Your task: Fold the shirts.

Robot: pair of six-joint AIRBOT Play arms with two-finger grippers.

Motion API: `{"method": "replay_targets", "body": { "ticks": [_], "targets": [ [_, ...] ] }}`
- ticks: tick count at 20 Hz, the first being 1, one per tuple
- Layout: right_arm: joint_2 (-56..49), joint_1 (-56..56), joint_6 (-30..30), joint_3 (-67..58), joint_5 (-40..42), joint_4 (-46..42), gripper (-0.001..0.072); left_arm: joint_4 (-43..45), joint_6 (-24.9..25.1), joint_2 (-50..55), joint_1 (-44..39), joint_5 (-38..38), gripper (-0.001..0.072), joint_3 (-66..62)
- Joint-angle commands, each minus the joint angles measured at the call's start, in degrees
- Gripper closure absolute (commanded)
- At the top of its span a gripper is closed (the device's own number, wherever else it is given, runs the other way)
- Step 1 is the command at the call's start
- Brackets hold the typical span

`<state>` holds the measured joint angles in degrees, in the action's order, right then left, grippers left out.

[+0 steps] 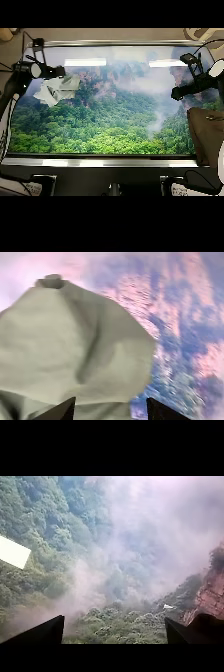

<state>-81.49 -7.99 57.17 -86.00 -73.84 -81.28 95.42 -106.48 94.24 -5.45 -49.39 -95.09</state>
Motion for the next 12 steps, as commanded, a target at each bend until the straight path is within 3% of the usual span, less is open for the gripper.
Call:
{"method": "replay_targets", "body": {
  "ticks": [1, 4, 10, 12],
  "targets": [
    [-0.1, 0.0, 0.0, 0.0, 0.3, 0.2, 0.0039, -5.8, -10.6, 9.4, 8.7, -10.4, 0.0145, -11.4],
    [-0.1, 0.0, 0.0, 0.1, 0.3, 2.9, 0.0039, -13.3, -10.6, 13.8, 12.3, -13.7, 0.0144, -11.9],
    [-0.1, 0.0, -1.3, 0.1, -1.6, 7.2, 0.0040, -15.7, -8.7, 19.4, 11.8, -14.1, 0.0150, -11.9],
    [0.0, 0.0, -3.2, 0.1, -2.8, 11.0, 0.0040, -15.8, -7.9, 20.2, 11.7, -14.1, 0.0191, -11.9]
  ]
}}
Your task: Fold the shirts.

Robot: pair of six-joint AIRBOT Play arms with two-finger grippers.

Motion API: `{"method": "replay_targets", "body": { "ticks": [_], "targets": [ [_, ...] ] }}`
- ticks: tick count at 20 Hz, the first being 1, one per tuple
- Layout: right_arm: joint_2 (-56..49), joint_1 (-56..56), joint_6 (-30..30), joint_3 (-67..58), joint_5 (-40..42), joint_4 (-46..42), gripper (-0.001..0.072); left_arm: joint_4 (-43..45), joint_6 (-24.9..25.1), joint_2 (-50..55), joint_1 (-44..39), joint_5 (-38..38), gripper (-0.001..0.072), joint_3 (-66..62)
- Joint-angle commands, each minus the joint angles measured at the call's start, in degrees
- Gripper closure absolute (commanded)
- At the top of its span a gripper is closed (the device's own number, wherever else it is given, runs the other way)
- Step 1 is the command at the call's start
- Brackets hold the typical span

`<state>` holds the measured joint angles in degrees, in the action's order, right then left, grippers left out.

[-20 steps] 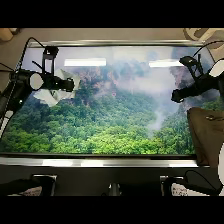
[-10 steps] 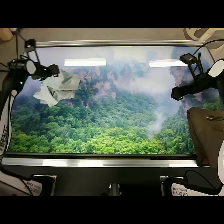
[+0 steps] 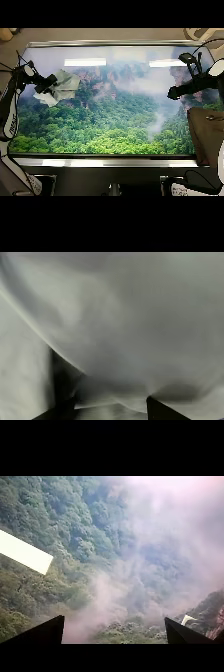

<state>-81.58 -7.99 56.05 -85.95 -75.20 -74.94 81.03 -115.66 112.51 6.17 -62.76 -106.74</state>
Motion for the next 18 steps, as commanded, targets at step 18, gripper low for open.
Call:
{"method": "replay_targets", "body": {
  "ticks": [18],
  "targets": [
    [24.3, 0.0, -3.8, -0.2, 0.5, 5.3, 0.0041, -2.8, 23.1, -40.7, -27.7, -6.4, 0.0685, -5.0]
  ]
}}
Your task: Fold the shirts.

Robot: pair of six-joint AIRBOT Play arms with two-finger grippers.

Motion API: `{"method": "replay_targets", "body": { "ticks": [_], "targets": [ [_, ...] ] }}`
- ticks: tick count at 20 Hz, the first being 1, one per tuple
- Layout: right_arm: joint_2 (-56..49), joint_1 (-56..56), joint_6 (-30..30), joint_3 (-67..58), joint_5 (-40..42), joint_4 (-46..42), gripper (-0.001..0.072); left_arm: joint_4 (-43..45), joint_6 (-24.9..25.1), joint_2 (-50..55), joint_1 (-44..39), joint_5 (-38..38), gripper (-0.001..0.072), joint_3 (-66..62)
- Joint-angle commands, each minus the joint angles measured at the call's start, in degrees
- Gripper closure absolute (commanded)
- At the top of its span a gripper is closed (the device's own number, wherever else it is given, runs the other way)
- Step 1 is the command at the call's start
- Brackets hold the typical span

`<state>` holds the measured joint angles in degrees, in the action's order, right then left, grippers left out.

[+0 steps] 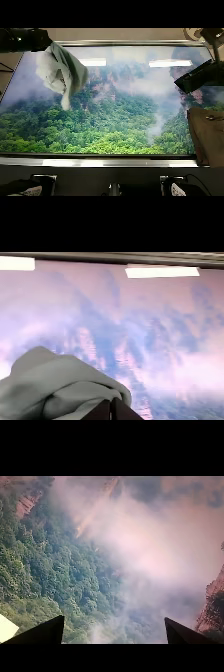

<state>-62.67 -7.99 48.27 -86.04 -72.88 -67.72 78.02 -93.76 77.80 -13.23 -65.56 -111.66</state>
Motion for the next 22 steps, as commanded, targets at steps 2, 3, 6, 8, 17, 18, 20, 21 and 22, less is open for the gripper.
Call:
{"method": "replay_targets", "body": {
  "ticks": [2, 3, 6, 8, 17, 18, 20, 21, 22],
  "targets": [
    [10.3, 0.0, 6.7, -0.1, -3.9, -2.0, 0.0042, 0.2, 1.1, -5.6, -15.6, -4.9, 0.0685, 0.6],
    [12.7, 0.0, 7.2, -0.1, -4.8, -2.1, 0.0042, 0.4, 0.7, -5.1, -19.2, -4.2, 0.0685, 2.4],
    [17.6, 0.0, 9.1, -0.1, -9.4, -6.1, 0.0042, 6.7, -1.5, -2.8, -28.2, -3.0, 0.0685, 11.7],
    [18.1, 0.0, 9.1, 0.0, -14.9, -9.4, 0.0042, 11.7, -5.6, -0.6, -32.0, -2.9, 0.0685, 19.8],
    [6.9, 0.0, 8.4, 14.2, -18.0, 2.1, 0.0081, 12.2, -16.9, 6.8, -33.4, 0.3, 0.0685, 32.7],
    [5.6, 0.0, 7.6, 17.5, -16.2, 3.4, 0.0081, 12.2, -16.8, 7.0, -32.9, 0.5, 0.0684, 32.7],
    [4.0, 0.0, 6.3, 24.9, -13.9, 5.0, 0.0081, 12.3, -15.6, 7.4, -32.5, -0.2, 0.0684, 32.7],
    [3.7, 0.0, 5.4, 28.7, -13.5, 5.3, 0.0081, 12.3, -15.5, 7.6, -32.4, -0.8, 0.0683, 32.7],
    [3.7, 0.1, 4.1, 32.9, -13.5, 6.2, 0.0081, 12.2, -14.5, 7.6, -32.5, -1.0, 0.0683, 33.0]
  ]
}}
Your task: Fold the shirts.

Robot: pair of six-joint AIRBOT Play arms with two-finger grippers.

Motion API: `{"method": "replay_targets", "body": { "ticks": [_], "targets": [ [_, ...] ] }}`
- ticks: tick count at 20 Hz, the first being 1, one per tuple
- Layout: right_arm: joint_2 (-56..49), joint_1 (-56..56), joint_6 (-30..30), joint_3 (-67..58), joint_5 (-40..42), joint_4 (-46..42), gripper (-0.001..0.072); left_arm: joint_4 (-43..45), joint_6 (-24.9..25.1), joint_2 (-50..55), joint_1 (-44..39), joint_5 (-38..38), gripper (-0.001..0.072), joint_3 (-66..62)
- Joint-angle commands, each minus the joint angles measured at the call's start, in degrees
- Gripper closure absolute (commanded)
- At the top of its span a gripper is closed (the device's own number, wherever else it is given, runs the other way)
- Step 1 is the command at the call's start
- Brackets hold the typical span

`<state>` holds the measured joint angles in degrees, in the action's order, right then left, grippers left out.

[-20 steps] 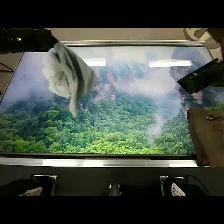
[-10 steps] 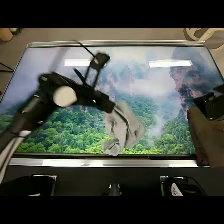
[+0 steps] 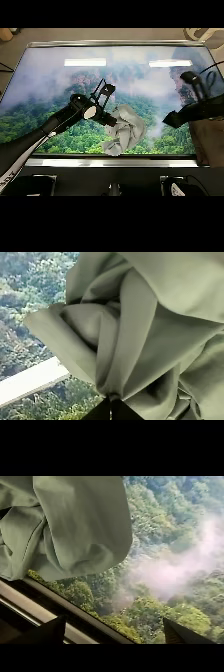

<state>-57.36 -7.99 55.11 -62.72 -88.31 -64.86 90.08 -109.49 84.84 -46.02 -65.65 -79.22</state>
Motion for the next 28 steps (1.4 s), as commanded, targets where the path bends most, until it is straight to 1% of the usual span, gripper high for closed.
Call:
{"method": "replay_targets", "body": {
  "ticks": [1, 2, 4, 7, 9, 12, 13, 14, 15, 16, 17, 18, 20, 21, 23, 25, 26, 28],
  "targets": [
    [-1.6, 0.1, -3.8, 13.2, 1.9, 5.8, 0.0081, 0.2, 1.7, 0.5, 0.2, -1.0, 0.0683, 0.8],
    [-1.6, 1.4, -4.0, 16.6, 3.0, 8.3, 0.0081, 0.2, 1.7, 0.5, 0.2, -0.7, 0.0683, 1.1],
    [-1.6, 8.5, -3.9, 21.5, 8.5, 9.3, 0.0080, 0.2, 1.7, 0.8, 0.2, 0.3, 0.0683, 1.7],
    [-2.3, 23.1, -1.2, 26.2, 22.1, 9.6, 0.0057, 0.2, 2.1, 1.4, 0.2, -0.3, 0.0684, 1.9],
    [-3.9, 29.6, 0.4, 27.5, 29.6, 10.6, 0.0059, 0.2, 4.5, 1.4, 0.3, -0.5, 0.0684, 1.9],
    [-9.0, 35.0, 0.4, 27.6, 35.3, 15.6, 0.0059, 0.2, 4.7, 1.4, 0.9, -0.6, 0.0684, 1.9],
    [-10.7, 35.9, 0.4, 27.6, 37.3, 16.3, 0.0079, 0.2, 4.7, 1.4, 1.0, -0.7, 0.0684, 1.9],
    [-11.8, 36.1, 0.4, 27.6, 38.8, 16.5, 0.0129, 0.2, 4.7, 1.4, 1.2, -0.7, 0.0684, 1.9],
    [-12.4, 36.1, 0.4, 27.6, 39.5, 16.3, 0.0268, 0.3, 4.7, 1.4, 1.5, -0.7, 0.0684, 1.9],
    [-12.5, 36.1, 0.2, 27.6, 40.6, 15.9, 0.0512, 0.7, 4.8, 1.4, 1.8, -0.7, 0.0683, 1.9],
    [-12.4, 35.9, 0.4, 27.4, 40.5, 15.1, 0.0694, 1.7, 4.8, 1.4, 2.1, -0.7, 0.0684, 1.9],
    [-12.0, 35.5, 0.3, 26.4, 38.7, 14.2, 0.0695, 2.5, 4.7, 1.3, 2.5, -0.6, 0.0684, 1.8],
    [-9.0, 34.1, -2.0, 22.2, 33.7, 10.2, 0.0696, 3.0, 4.8, 1.0, 3.9, -0.6, 0.0685, 0.2],
    [-6.3, 33.1, -2.3, 18.4, 31.1, 6.3, 0.0696, 3.0, 5.6, 0.4, 4.5, -0.6, 0.0685, -1.4],
    [0.1, 30.6, -2.3, 8.5, 26.3, -2.5, 0.0696, 3.4, 9.2, -2.0, 5.4, -0.6, 0.0685, -6.1],
    [6.5, 28.6, -2.2, -3.5, 24.7, -10.4, 0.0695, 6.4, 10.6, -5.8, 5.9, -0.5, 0.0685, -12.8],
    [9.2, 28.1, -2.2, -9.2, 25.3, -13.4, 0.0695, 8.0, 10.8, -8.0, 6.0, -0.3, 0.0685, -16.5],
    [13.9, 27.9, -2.2, -19.4, 27.0, -16.9, 0.0695, 11.1, 11.4, -13.2, 6.4, 2.4, 0.0685, -24.4]
  ]
}}
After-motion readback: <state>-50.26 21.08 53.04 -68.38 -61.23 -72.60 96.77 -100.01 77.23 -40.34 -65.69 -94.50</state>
